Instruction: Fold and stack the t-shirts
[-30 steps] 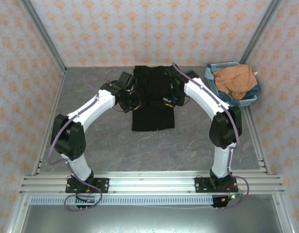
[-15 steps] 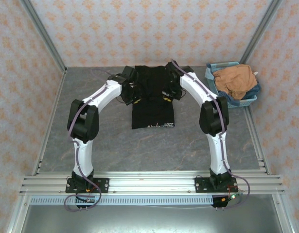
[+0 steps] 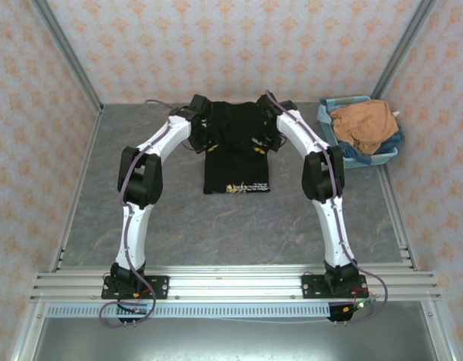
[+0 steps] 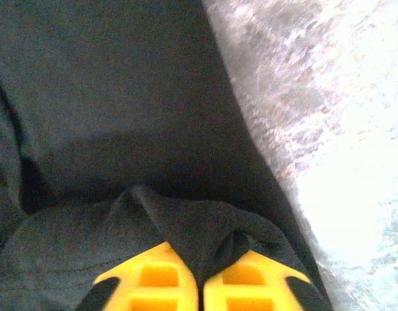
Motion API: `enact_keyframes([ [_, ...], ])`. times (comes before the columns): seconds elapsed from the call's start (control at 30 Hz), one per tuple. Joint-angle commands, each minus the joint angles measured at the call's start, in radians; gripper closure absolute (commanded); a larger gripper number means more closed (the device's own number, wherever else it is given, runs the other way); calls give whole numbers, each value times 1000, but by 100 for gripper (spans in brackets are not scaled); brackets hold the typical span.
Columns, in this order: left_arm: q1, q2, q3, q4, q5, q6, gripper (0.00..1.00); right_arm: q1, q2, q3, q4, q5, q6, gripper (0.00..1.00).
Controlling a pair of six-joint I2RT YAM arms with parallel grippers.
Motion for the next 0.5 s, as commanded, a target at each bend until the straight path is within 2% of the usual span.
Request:
enact_keyframes([
  [0.0, 32, 39, 97, -27, 13, 22, 78, -42, 34, 45, 35, -42, 22, 69],
  [0.07, 42, 45, 156, -59, -10, 25, 58, -59, 35, 72, 61, -53, 13, 55],
  [0.1, 48, 35, 168, -62, -18, 25, 55, -65, 33, 93, 62, -53, 4, 50],
  [0.2, 54, -39, 124, -63, -72, 20, 53, -84, 27, 155, 11, -32, -20, 43],
  [0.27, 54, -133, 6, -19, -100, 1, 52, -86, 0, 145, -14, -15, -38, 43],
  [0.37, 48, -294, -246, 71, -95, -43, 53, -81, -102, -1, 3, -1, -49, 42],
  [0.47, 38, -424, -493, 120, -48, -101, 53, -67, -255, -269, 78, -6, -34, 41],
])
